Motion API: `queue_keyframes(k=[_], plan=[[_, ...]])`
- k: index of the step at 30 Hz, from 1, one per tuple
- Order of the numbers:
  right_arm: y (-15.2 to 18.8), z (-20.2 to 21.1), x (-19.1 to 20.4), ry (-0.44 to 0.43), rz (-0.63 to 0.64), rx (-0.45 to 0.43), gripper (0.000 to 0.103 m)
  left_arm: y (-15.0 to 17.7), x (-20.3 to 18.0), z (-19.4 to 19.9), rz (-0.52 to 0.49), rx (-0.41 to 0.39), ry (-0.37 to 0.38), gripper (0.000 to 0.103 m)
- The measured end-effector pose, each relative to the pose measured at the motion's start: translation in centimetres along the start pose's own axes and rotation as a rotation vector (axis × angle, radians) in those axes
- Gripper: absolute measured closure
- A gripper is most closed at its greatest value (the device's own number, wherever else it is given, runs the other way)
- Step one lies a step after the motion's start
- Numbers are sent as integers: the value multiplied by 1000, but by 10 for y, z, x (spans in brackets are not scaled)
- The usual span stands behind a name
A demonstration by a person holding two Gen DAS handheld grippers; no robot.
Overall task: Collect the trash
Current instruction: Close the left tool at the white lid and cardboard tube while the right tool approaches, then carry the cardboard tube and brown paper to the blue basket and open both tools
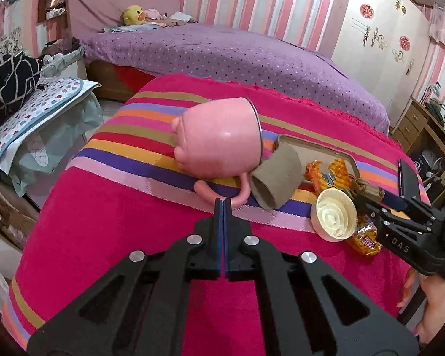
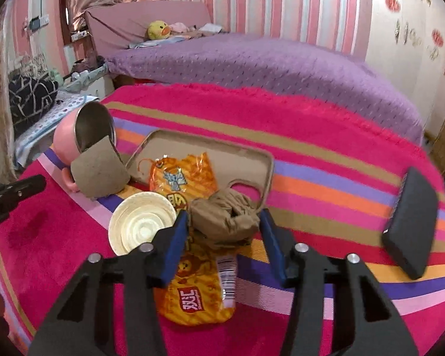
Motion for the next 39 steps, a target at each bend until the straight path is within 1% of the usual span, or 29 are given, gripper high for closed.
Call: queue_keyframes(k=[1, 2, 3, 4, 6, 7, 10, 15, 19, 20, 23, 24, 26, 29, 30, 31, 32, 36, 39], plan=[[-1, 5, -3, -13, -14, -24, 55, -1, -2, -1, -3, -1, 1, 98], [-1, 9, -6, -6, -19, -46, 56, -1, -3, -1, -5, -2, 0, 94], [-2, 18, -10, 15, -19, -76, 56, -2, -5, -1, -9, -5, -1, 80], [-1, 24, -14, 31, -18, -93, 56, -2, -7, -2, -12, -9, -4, 63], [5, 40, -27, 56, -20, -113, 56, -2, -10, -2, -16, -16, -10, 47], [11, 48, -34, 70, -23, -116, 56, -2, -12, -3, -12, -15, -3, 46], [30, 65, -59, 108, -36, -114, 56, -1, -19, -10, 9, 2, 34, 47], [54, 86, -94, 141, -73, -92, 55, 1, -34, -23, -3, 15, 38, 47], [69, 92, -115, 171, -90, -85, 55, -1, -38, -36, 30, 16, 48, 47], [72, 93, -119, 171, -100, -85, 55, -1, -38, -40, 44, 21, 54, 50], [78, 99, -129, 174, -119, -94, 55, -3, -40, -44, 57, 14, 37, 68], [78, 102, -132, 177, -124, -101, 55, -3, -42, -45, 64, 15, 58, 85], [80, 107, -138, 179, -134, -112, 55, -3, -45, -47, 74, 19, 71, 87], [83, 114, -146, 171, -164, -131, 55, -3, -55, -42, 38, 5, 56, 91], [85, 115, -149, 169, -174, -136, 55, -3, -58, -38, 33, -1, 63, 95], [87, 116, -152, 169, -183, -138, 55, -4, -63, -33, 31, -9, 77, 102], [88, 116, -154, 170, -188, -139, 55, -5, -66, -29, 28, -14, 82, 103], [92, 123, -166, 177, -225, -156, 55, -6, -83, -6, -33, -53, 56, 103], [93, 130, -169, 204, -209, -173, 55, -3, -95, 15, -85, -86, 44, 103]])
Point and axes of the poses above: each gripper's, at about its wrist camera, not at the fingertips, and z roughly against the way its jaws point, x to its left, y to its underside, the point moved 6 cm from there along -z, roughly the way its jaws point, and after that the axes turned 5 degrees about y, right-handed, at the moved point
